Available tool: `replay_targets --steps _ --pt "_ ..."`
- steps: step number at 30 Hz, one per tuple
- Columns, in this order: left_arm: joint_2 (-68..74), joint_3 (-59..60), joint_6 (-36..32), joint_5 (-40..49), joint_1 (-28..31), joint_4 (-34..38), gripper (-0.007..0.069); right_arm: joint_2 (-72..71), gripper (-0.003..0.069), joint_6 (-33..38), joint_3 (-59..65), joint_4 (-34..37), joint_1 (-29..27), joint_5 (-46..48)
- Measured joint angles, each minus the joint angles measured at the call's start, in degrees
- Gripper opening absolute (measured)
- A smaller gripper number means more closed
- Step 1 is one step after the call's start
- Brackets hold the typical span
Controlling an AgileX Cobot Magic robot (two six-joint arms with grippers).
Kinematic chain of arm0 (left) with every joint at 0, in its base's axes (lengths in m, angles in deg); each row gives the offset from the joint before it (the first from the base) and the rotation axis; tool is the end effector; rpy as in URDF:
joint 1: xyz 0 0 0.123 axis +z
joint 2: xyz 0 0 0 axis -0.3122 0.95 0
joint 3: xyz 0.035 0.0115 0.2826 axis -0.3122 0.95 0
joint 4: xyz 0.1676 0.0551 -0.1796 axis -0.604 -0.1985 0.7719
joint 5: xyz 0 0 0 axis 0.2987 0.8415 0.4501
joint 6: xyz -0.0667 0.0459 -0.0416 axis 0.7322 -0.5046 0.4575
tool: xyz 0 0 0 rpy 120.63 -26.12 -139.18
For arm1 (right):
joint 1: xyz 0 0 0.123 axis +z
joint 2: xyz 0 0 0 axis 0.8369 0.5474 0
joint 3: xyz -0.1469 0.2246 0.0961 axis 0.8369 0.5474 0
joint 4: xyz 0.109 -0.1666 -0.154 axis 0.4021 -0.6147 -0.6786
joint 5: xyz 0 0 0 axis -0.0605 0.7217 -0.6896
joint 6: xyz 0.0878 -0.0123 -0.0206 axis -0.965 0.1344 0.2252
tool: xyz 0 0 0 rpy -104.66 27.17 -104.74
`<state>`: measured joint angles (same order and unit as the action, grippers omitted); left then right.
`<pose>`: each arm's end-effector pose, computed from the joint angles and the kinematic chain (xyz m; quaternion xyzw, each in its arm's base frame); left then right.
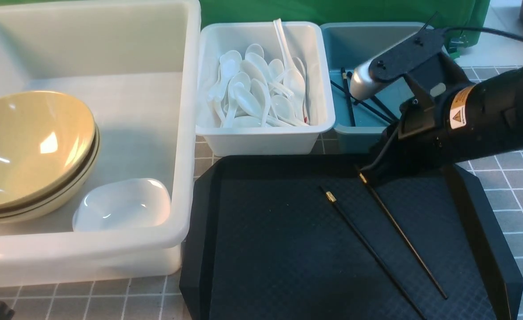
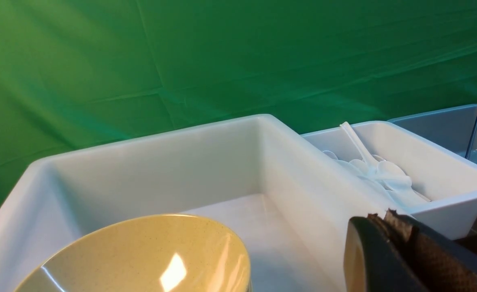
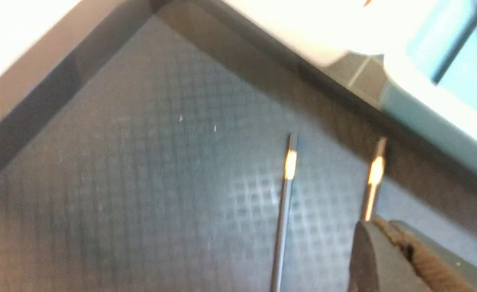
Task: On grey table put chopsticks spoon bowls plates into blue grey white boxes.
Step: 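Grasp the chopsticks with the right gripper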
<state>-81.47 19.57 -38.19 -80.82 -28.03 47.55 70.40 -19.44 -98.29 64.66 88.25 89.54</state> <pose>0.0575 -0.0106 0.2768 0.0962 0.6826 -0.0276 0.7239 0.2614 0.1539 0.2926 -0.2613 0.9108 0.0562 0.3147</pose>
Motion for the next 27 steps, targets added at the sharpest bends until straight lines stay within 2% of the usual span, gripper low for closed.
replay_targets --steps 3,5,6,9,12,17,18,20,23,25,27 --pt "0.0 0.0 0.0 0.1 0.0 0.0 -0.0008 3.4 0.0055 -0.2 0.0 1.7 0.0 3.5" --pt "0.0 0.0 0.0 0.1 0.0 0.0 -0.0008 8.0 0.0100 0.7 0.0 3.5 0.0 4.8" --pt "0.0 0.0 0.0 0.3 0.0 0.0 -0.0008 12.1 0.0153 0.9 0.0 4.5 0.0 3.9" --pt "0.0 0.0 0.0 0.6 0.0 0.0 -0.0008 17.3 0.0233 1.9 0.0 4.7 0.0 0.9" --pt "0.0 0.0 0.1 0.7 0.0 0.0 -0.0008 21.2 0.0265 2.4 0.0 4.7 0.0 -1.1" --pt "0.0 0.0 0.2 0.9 0.0 0.0 -0.0008 22.8 0.0174 4.5 -0.3 4.4 0.8 -1.6" --pt "0.0 0.0 0.2 1.0 0.0 0.0 -0.0008 22.4 0.0113 5.4 -0.5 4.5 1.6 -0.6" --pt "0.0 0.0 0.1 1.0 0.0 0.0 -0.0008 20.4 0.0051 7.0 -1.0 5.2 3.4 1.8" --pt "0.0 0.0 0.1 1.1 0.0 0.0 -0.0008 14.9 0.0033 8.9 -2.3 5.2 5.4 1.9" --pt "0.0 0.0 0.1 1.1 0.0 -0.1 -0.0008 8.5 0.0033 12.1 -3.9 5.2 6.6 -3.2" --pt "0.0 0.0 0.2 1.1 0.0 -0.2 -0.0008 3.1 0.0033 15.0 -4.8 4.7 6.1 -14.2"
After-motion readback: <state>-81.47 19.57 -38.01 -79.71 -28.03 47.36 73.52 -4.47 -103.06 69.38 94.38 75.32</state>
